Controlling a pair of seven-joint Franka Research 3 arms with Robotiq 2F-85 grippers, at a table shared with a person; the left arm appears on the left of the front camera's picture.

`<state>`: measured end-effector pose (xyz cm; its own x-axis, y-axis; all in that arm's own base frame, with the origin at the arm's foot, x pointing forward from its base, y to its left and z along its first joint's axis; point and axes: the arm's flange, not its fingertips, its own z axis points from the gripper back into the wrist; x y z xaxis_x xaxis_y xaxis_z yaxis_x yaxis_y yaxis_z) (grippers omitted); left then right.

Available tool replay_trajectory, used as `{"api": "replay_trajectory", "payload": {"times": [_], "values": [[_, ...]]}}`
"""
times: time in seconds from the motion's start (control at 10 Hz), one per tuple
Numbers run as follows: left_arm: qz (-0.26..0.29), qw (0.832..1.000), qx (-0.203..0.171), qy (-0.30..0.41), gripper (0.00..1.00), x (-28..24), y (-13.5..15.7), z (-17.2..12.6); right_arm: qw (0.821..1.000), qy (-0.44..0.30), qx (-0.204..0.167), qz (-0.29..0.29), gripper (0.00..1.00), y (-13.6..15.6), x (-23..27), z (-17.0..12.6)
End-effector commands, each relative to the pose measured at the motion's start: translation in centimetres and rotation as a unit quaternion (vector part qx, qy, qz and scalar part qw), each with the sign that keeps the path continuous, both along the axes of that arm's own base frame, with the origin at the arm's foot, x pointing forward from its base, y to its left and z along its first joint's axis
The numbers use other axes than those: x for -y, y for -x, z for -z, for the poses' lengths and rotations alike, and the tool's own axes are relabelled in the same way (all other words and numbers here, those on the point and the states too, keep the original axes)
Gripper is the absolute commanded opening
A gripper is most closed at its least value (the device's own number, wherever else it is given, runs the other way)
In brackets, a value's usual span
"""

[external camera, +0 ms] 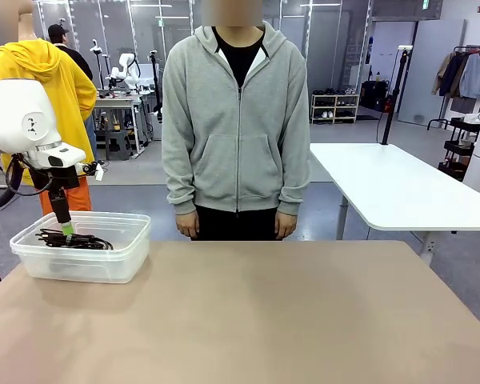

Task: Organize and store the cables.
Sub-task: Place the USB Extension Cable into the Organizing box.

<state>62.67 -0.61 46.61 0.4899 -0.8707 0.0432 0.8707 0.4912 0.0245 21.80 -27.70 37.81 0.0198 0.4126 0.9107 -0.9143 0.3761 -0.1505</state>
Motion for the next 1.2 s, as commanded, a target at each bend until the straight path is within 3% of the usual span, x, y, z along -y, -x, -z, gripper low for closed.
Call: {"api": "replay_trajectory", "payload": {"times": [0.0, 1.1], "values": [[-0.001, 1.0, 0.006, 0.0, 1.0, -0.06, -0.07, -0.01, 1.0, -0.002, 0.006, 0.004, 1.0, 0.09, -0.19, -0.25], [-0.001, 1.0, 0.006, 0.0, 1.0, -0.06, -0.07, -0.01, 1.0, -0.002, 0.006, 0.004, 1.0, 0.09, -0.19, -0.25]]}}
